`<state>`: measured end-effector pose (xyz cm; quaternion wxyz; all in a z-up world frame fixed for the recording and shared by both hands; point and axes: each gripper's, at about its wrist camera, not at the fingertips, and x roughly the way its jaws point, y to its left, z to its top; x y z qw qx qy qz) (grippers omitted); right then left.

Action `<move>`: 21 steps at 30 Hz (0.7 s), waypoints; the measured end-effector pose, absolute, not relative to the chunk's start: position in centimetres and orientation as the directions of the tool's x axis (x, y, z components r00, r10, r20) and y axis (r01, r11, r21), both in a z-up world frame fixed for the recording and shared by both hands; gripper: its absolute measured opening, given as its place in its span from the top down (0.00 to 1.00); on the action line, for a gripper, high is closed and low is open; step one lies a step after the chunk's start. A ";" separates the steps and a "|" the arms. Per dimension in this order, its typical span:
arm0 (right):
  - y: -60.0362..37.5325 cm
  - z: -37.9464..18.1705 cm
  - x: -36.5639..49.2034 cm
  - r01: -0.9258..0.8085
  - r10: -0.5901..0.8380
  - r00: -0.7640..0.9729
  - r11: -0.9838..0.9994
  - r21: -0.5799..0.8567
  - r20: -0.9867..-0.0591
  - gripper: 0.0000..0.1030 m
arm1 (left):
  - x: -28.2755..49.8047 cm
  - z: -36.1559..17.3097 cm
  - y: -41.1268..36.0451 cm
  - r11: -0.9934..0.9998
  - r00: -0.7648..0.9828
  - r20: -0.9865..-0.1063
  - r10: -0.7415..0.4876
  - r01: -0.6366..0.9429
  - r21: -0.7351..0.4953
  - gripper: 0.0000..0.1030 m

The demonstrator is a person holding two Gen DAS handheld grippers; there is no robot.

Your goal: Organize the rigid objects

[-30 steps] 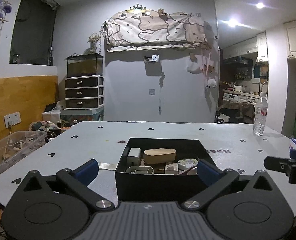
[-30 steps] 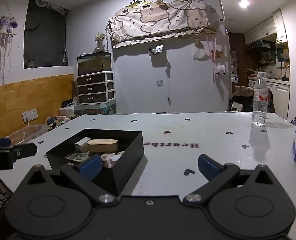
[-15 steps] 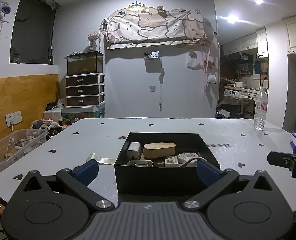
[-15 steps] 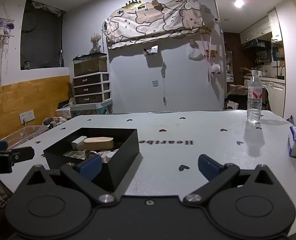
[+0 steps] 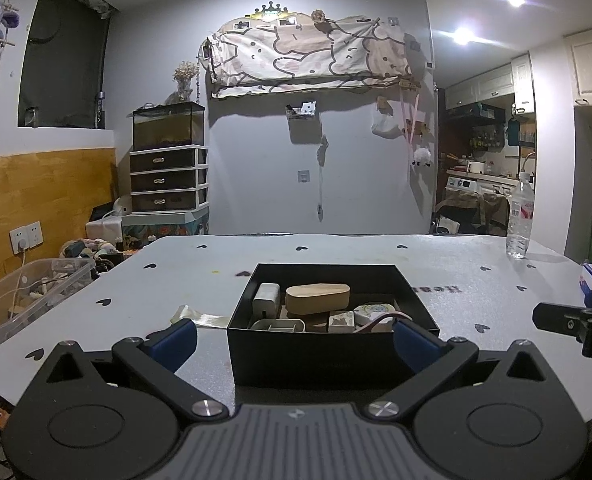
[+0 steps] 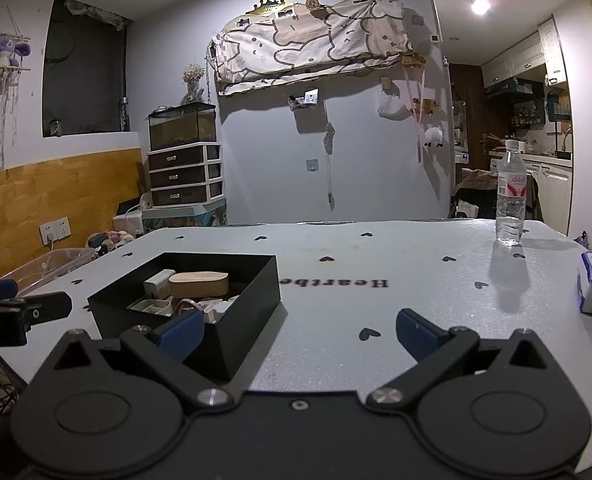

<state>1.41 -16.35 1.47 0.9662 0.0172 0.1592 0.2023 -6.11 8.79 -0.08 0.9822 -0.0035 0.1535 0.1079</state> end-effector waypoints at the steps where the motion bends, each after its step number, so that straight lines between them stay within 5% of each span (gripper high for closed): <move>1: -16.4 1.5 1.4 -0.385 0.396 0.867 0.918 0.098 -0.301 0.00 | -6.1 -0.1 8.8 0.977 0.930 -0.302 0.211 -0.213 0.026 0.00; 21: -16.4 1.5 1.4 -0.386 0.397 0.867 0.917 0.097 -0.301 0.00 | -6.1 -0.1 8.7 0.977 0.930 -0.304 0.208 -0.210 0.025 0.00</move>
